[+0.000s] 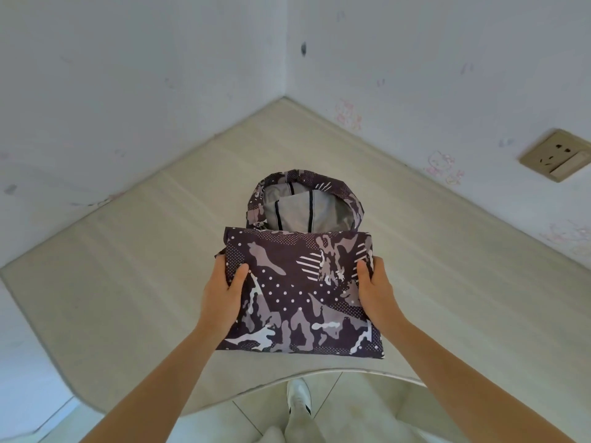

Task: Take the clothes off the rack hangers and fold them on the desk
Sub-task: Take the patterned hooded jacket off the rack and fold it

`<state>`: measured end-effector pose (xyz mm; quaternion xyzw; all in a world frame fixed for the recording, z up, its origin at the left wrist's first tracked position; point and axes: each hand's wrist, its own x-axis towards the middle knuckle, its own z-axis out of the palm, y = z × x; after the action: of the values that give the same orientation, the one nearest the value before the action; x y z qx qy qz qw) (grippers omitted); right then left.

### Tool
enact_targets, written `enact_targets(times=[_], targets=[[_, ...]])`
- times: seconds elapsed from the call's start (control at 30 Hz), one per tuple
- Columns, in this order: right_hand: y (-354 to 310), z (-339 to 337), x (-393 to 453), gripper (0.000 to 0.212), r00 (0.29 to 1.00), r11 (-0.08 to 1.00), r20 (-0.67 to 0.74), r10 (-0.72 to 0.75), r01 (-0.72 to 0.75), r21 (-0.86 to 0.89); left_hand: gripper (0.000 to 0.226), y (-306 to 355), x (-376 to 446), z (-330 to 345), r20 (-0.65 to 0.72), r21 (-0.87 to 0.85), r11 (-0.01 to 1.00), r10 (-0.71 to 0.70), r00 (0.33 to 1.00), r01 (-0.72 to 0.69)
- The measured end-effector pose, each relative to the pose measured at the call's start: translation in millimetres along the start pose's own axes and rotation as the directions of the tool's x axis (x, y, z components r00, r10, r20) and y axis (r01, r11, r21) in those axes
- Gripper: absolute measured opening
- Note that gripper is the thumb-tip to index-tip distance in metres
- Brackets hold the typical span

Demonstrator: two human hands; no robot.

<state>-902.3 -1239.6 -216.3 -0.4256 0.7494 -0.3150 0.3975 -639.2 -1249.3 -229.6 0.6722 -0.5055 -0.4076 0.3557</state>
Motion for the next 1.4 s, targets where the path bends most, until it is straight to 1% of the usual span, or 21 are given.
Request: enact_targets(times=[0.1, 0.2, 0.33, 0.43, 0.5, 0.57, 0.63, 0.7, 0.77, 0.83, 0.93, 1.0, 1.07, 1.1, 1.17, 1.2, 1.23, 1.27, 1.33, 1.37, 1.4], targets=[[5, 7, 13, 0.028, 0.995, 0.989, -0.075, -0.07, 0.059, -0.133, 0.03, -3, 11, 11, -0.151, 0.144, 0.989, 0.066, 0.986, -0.044], [16, 11, 25, 0.024, 0.995, 0.965, -0.089, -0.053, 0.028, -0.26, 0.027, -9, 22, 19, -0.169, 0.238, 0.971, 0.064, 0.983, -0.023], [33, 20, 43, 0.024, 0.999, 0.914, -0.023, -0.033, 0.021, -0.406, 0.031, -22, 39, 28, -0.106, 0.39, 0.912, -0.094, 0.99, 0.129], [33, 12, 61, 0.029, 0.993, 0.858, 0.103, 0.059, 0.002, -0.513, 0.033, -21, 53, 25, -0.069, 0.544, 0.81, -0.216, 0.974, 0.219], [27, -5, 73, 0.04, 0.974, 0.813, 0.185, 0.133, 0.0, -0.583, 0.031, -13, 64, 16, -0.079, 0.573, 0.775, -0.271, 0.959, 0.266], [15, -23, 90, 0.05, 0.977, 0.787, 0.162, 0.137, -0.008, -0.617, 0.03, 1, 81, 6, -0.129, 0.524, 0.805, -0.248, 0.96, 0.279], [-3, -35, 113, 0.048, 0.996, 0.786, 0.053, 0.071, -0.023, -0.618, 0.029, 17, 103, 0, -0.177, 0.447, 0.868, -0.15, 0.973, 0.216], [-26, -38, 138, 0.034, 1.0, 0.823, -0.006, -0.027, 0.019, -0.568, 0.023, 33, 129, 3, -0.156, 0.412, 0.905, -0.044, 0.987, 0.106], [-50, -30, 160, 0.028, 0.991, 0.84, 0.03, -0.129, 0.125, -0.527, 0.02, 47, 154, 16, -0.102, 0.415, 0.909, 0.003, 0.995, 0.04], [-71, -18, 185, 0.031, 0.98, 0.819, 0.075, -0.186, 0.197, -0.54, 0.024, 55, 181, 33, -0.058, 0.398, 0.916, -0.036, 0.998, 0.057], [-89, 1, 215, 0.041, 0.969, 0.741, 0.138, -0.207, 0.247, -0.624, 0.035, 58, 211, 53, -0.021, 0.419, 0.904, -0.086, 0.996, 0.087], [-96, 11, 233, 0.051, 0.965, 0.69, 0.171, -0.201, 0.263, -0.674, 0.033, 62, 220, 63, -0.052, 0.495, 0.868, -0.004, 0.999, 0.03], [-102, 22, 249, 0.063, 0.958, 0.649, 0.217, -0.187, 0.287, -0.704, 0.027, 67, 224, 73, -0.053, 0.545, 0.834, 0.14, 0.989, -0.089], [-105, 28, 255, 0.068, 0.952, 0.63, 0.248, -0.177, 0.303, -0.715, 0.024, 68, 225, 79, -0.012, 0.551, 0.822, 0.178, 0.984, -0.143], [-111, 41, 267, 0.071, 0.94, 0.602, 0.307, -0.151, 0.334, -0.726, 0.023, 69, 227, 90, 0.098, 0.571, 0.8, 0.155, 0.983, -0.183], [-113, 47, 272, 0.067, 0.934, 0.591, 0.33, -0.138, 0.345, -0.729, 0.025, 67, 228, 94, 0.125, 0.595, 0.785, 0.122, 0.985, -0.173], [-114, 52, 276, 0.057, 0.93, 0.585, 0.346, -0.129, 0.353, -0.73, 0.029, 66, 228, 97, 0.131, 0.631, 0.759, 0.1, 0.986, -0.161], [-116, 56, 279, 0.043, 0.925, 0.574, 0.36, -0.122, 0.362, -0.735, 0.035, 64, 228, 99, 0.113, 0.685, 0.713, 0.103, 0.988, -0.152], [-121, 58, 283, 0.018, 0.926, 0.579, 0.35, -0.142, 0.365, -0.729, 0.058, 63, 227, 99, 0.047, 0.786, 0.604, 0.154, 0.987, -0.131], [-124, 57, 284, 0.013, 0.929, 0.605, 0.32, -0.187, 0.365, -0.707, 0.07, 64, 228, 97, 0.009, 0.806, 0.582, 0.173, 0.985, -0.11], [-128, 55, 285, 0.014, 0.931, 0.649, 0.27, -0.246, 0.365, -0.668, 0.08, 66, 229, 95, -0.02, 0.802, 0.591, 0.172, 0.985, -0.087]])
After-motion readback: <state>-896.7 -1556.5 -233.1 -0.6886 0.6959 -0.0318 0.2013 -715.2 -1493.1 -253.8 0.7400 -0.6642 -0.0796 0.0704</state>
